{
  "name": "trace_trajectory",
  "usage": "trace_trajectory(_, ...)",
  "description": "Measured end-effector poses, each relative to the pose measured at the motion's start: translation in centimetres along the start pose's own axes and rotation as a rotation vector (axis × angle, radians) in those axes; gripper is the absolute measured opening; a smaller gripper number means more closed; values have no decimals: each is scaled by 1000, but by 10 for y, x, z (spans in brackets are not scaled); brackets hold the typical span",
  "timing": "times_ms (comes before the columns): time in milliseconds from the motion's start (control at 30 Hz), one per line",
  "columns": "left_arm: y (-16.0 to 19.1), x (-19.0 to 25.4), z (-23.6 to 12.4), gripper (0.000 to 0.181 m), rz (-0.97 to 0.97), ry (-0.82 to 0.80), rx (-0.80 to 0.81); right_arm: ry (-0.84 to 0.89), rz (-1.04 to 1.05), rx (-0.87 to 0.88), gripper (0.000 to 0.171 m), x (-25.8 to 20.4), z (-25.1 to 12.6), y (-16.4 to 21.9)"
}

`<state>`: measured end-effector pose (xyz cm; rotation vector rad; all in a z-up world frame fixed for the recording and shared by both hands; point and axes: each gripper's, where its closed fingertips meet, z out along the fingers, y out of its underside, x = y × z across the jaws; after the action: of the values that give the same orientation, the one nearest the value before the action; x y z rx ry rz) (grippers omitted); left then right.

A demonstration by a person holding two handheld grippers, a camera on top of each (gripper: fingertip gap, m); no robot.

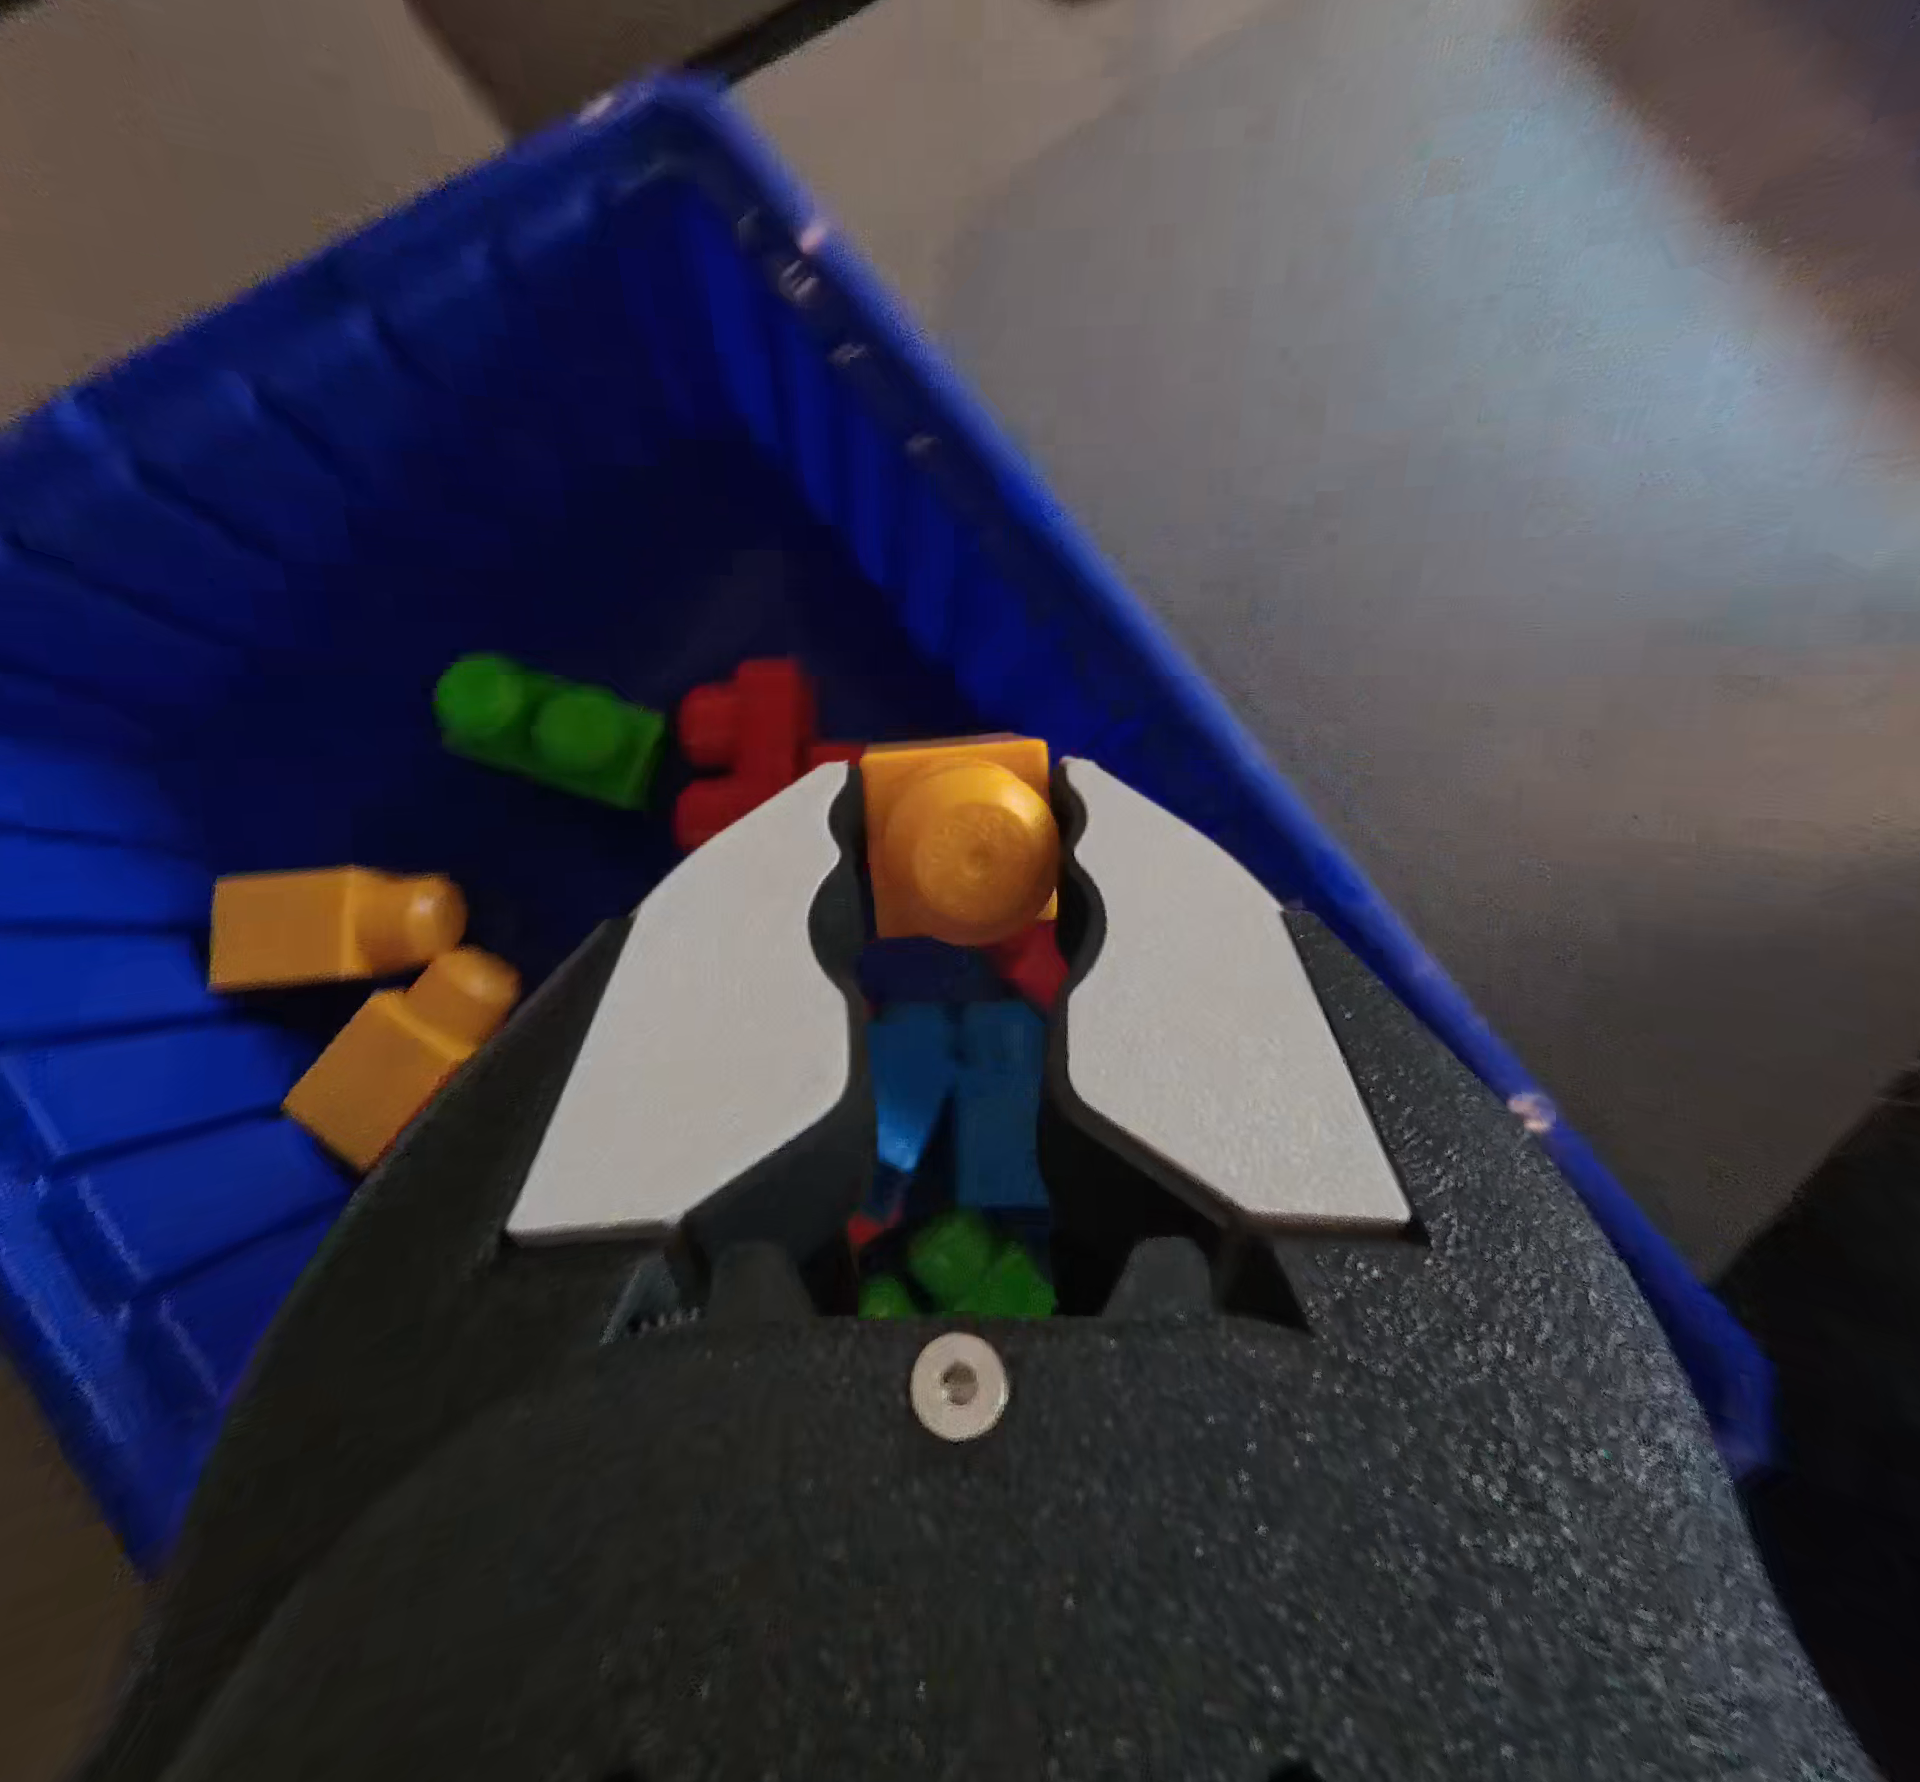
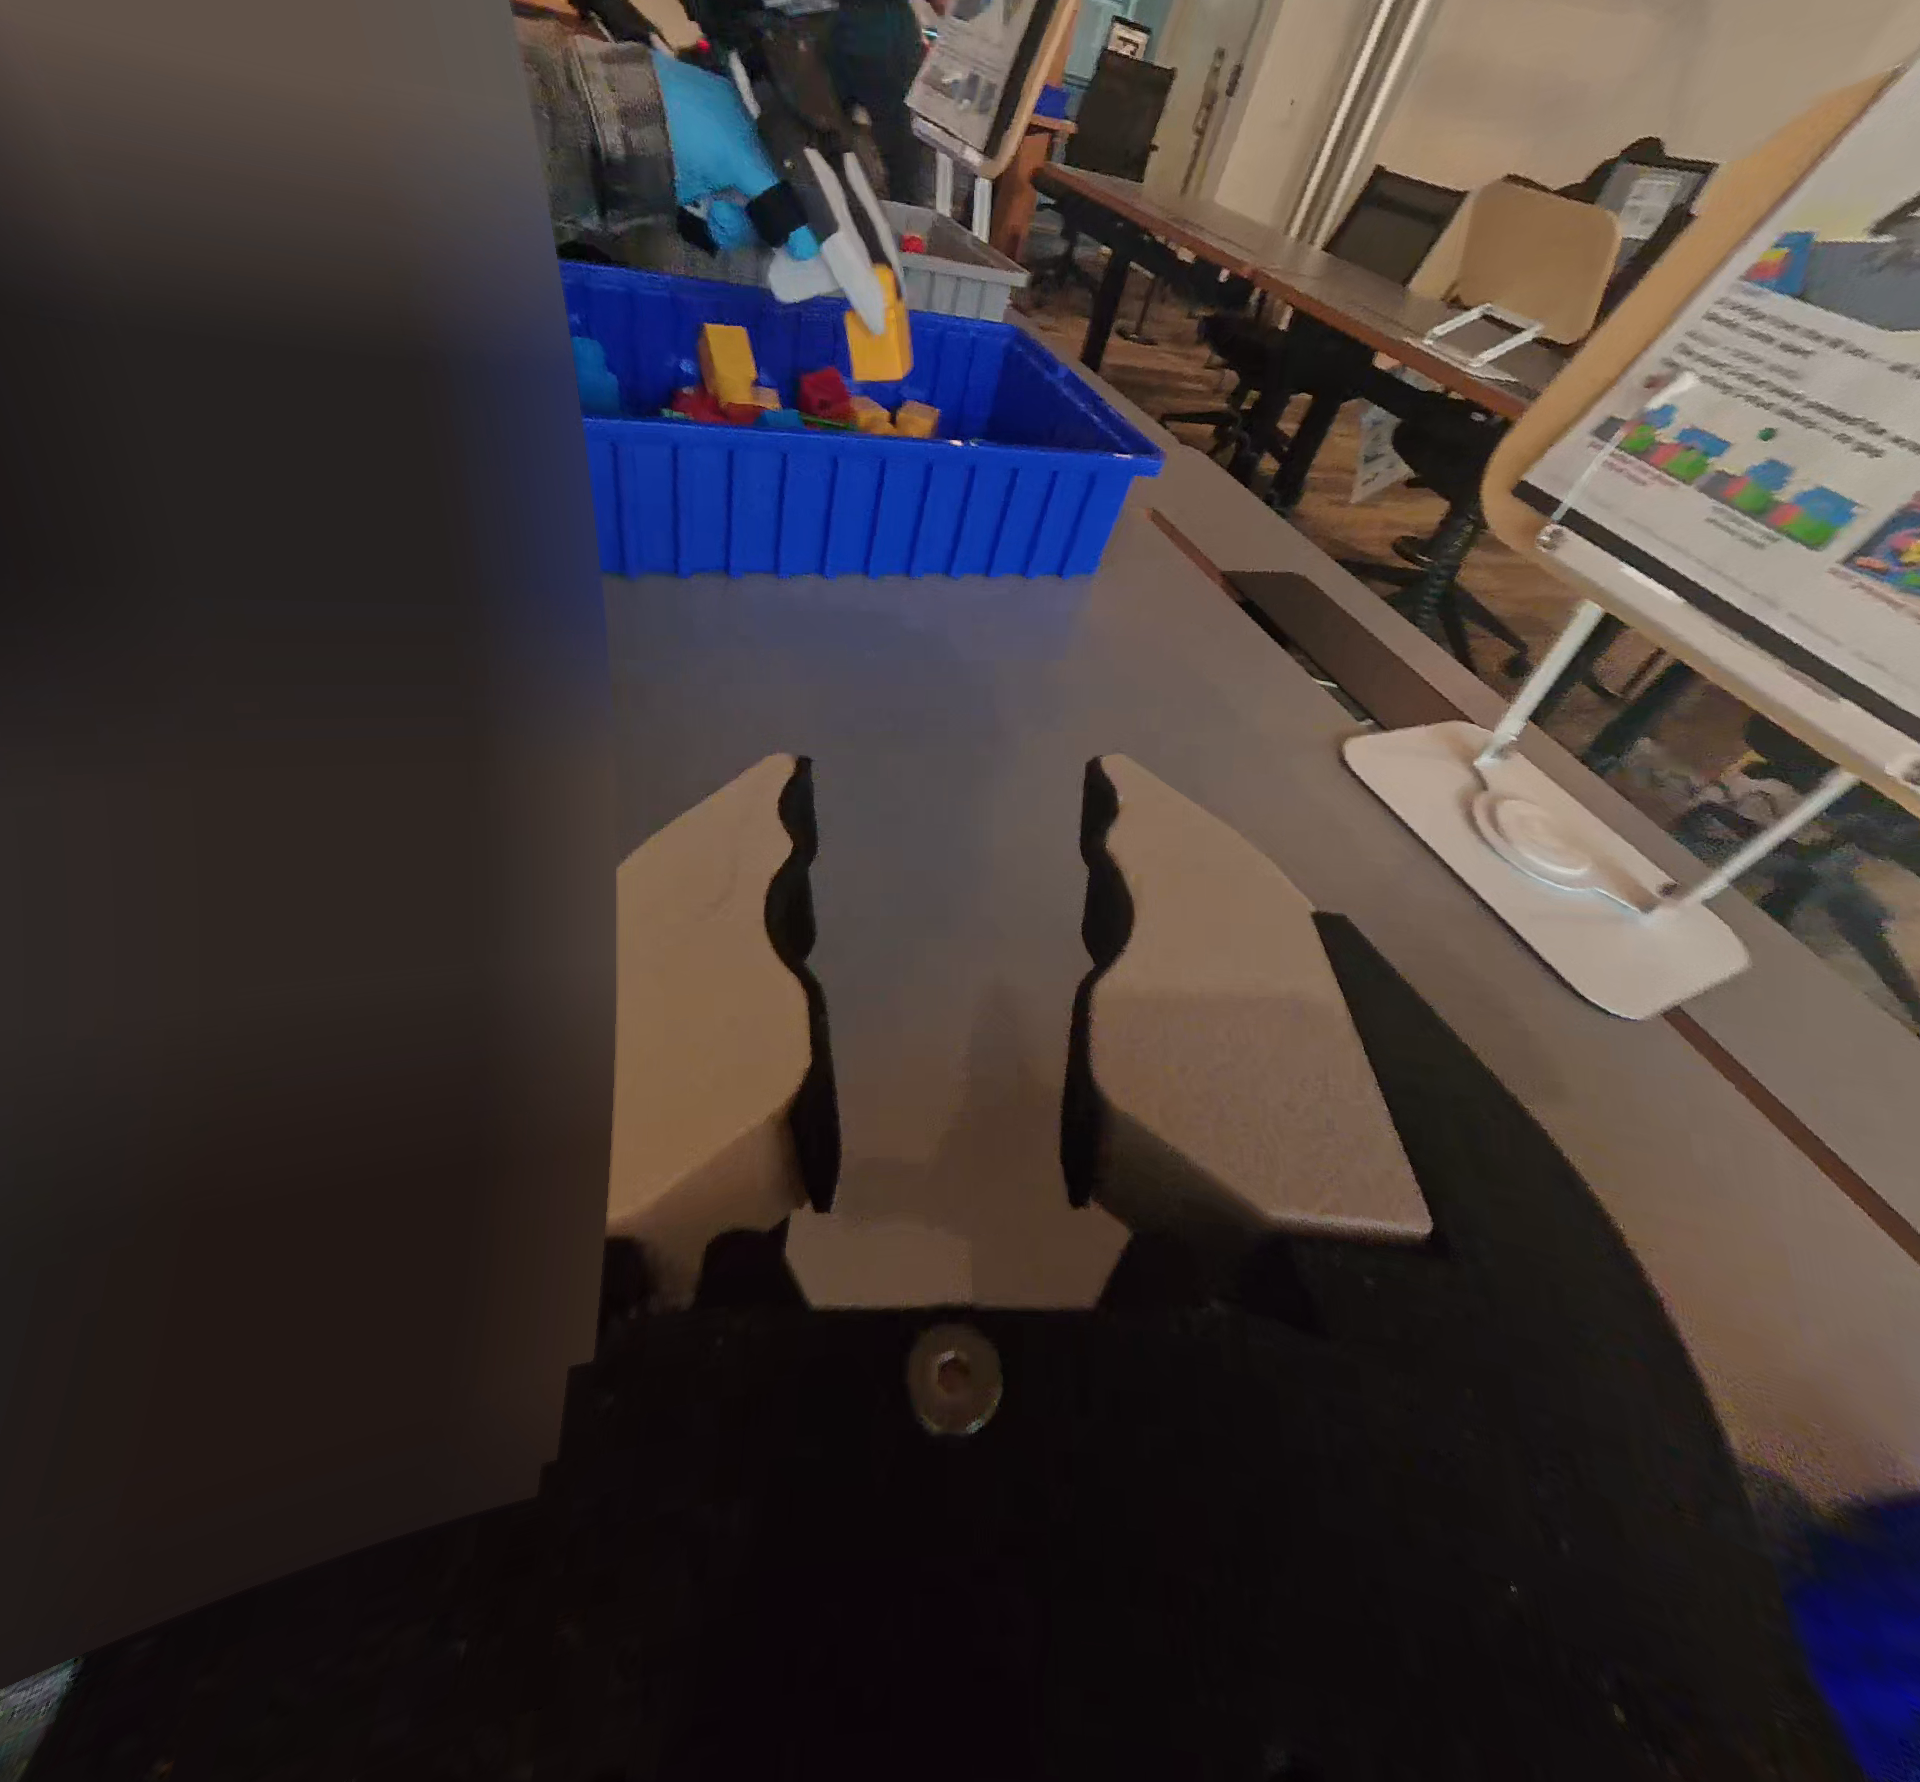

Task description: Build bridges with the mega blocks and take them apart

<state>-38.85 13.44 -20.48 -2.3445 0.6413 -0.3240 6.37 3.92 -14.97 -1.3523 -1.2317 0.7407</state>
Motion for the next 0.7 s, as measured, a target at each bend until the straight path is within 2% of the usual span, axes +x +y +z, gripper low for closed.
trace_trajectory(33,-9,17,-4,33,38,28,18,-20,4,4,49,-3,6,-1)
trace_trajectory(200,-37,112,-13,33,283,179,23,-147,-27,5,51,-24,37,-14)
trace_trajectory(433,-66,239,-14,34,574,369,27,-288,-93,-44,67,-52,103,-33)
trace_trajectory(567,-69,281,-4,34,657,434,-20,-344,-80,-46,67,-65,133,-41)
trace_trajectory(700,-67,309,6,34,713,483,-51,-342,-78,-87,63,-70,147,-36)
